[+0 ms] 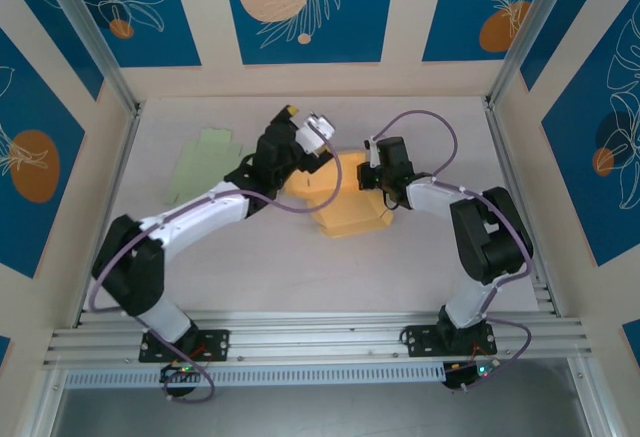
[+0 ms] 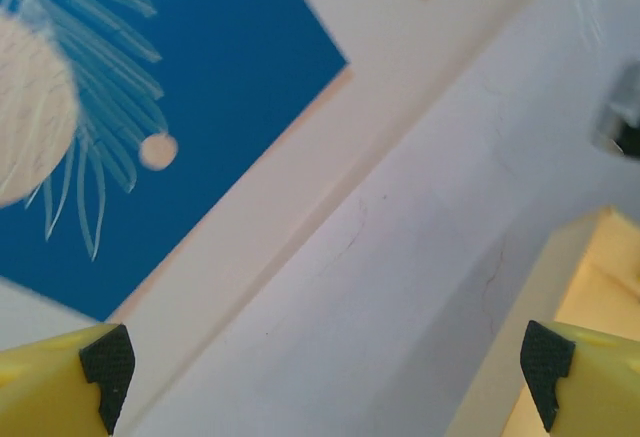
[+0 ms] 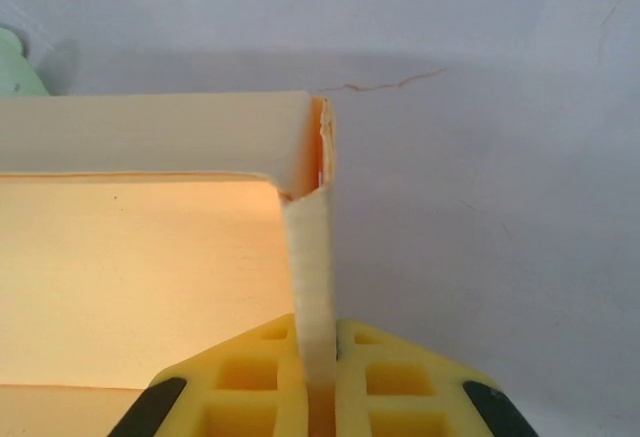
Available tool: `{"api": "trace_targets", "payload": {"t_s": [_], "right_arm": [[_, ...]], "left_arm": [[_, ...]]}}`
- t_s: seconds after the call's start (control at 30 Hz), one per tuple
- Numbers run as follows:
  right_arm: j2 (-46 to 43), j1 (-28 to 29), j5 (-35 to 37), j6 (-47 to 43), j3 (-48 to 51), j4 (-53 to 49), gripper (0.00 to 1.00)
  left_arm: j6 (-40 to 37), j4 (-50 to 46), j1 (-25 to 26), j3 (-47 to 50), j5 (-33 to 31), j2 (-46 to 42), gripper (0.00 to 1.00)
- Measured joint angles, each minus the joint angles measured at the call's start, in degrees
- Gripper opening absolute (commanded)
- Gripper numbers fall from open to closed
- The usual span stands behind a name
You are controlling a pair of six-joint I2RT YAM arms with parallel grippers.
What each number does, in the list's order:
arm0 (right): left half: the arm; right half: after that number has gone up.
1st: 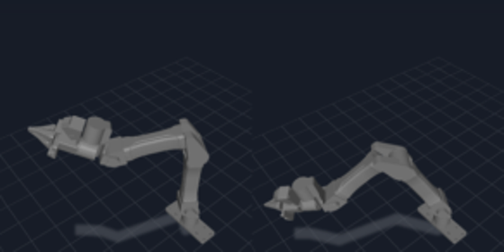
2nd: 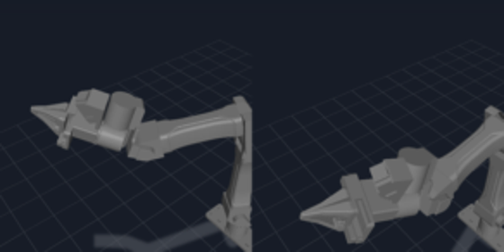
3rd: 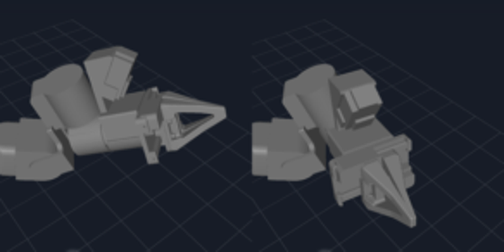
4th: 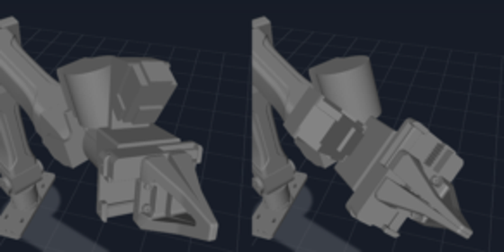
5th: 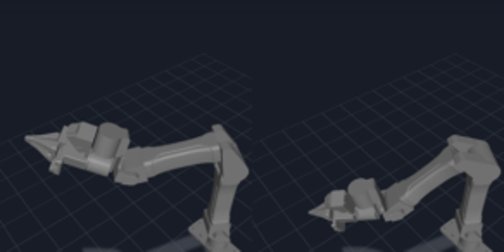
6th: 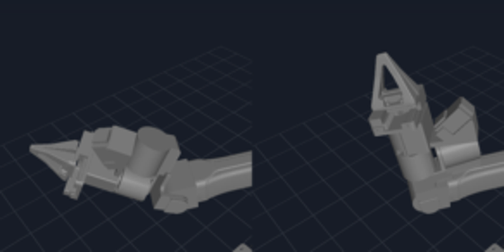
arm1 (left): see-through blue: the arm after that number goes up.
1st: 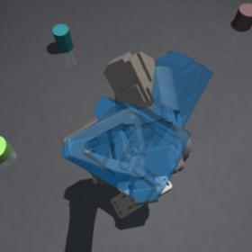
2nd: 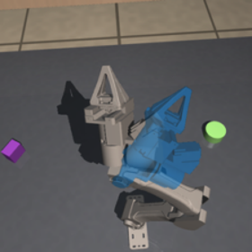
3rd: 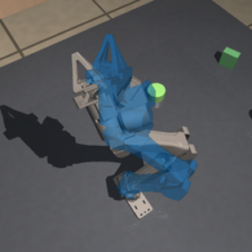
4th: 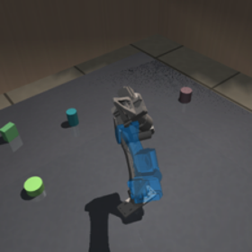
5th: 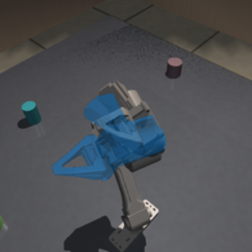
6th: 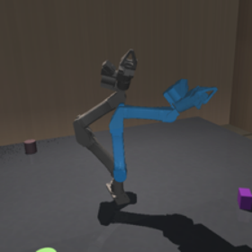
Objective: Fold the paper box
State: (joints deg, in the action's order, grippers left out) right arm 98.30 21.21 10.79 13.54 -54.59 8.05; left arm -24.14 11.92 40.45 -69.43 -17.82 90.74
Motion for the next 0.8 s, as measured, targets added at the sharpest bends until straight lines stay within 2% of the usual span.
{"api": "trace_targets", "payload": {"t_s": [0.2, 0.37, 0.53, 0.8], "right_arm": [[-5.16, 2.05, 3.02, -0.13, 2.84, 0.98, 0.00], [-7.06, 2.10, 3.82, 0.13, 3.96, 1.60, 0.00], [-8.09, 2.14, 3.76, 1.01, 5.14, 1.86, 0.00], [-8.17, 2.73, 3.58, 2.10, 5.22, 1.99, 0.00]], "left_arm": [[23.17, -12.79, -3.43, -1.07, 0.31, -3.54, 1.00], [35.56, -16.11, -7.17, 4.00, 3.80, -3.56, 1.00], [41.81, -17.16, -9.44, 7.52, 6.38, -3.61, 1.00], [45.27, -16.41, -10.43, 8.11, 10.14, -3.08, 1.00]]}}
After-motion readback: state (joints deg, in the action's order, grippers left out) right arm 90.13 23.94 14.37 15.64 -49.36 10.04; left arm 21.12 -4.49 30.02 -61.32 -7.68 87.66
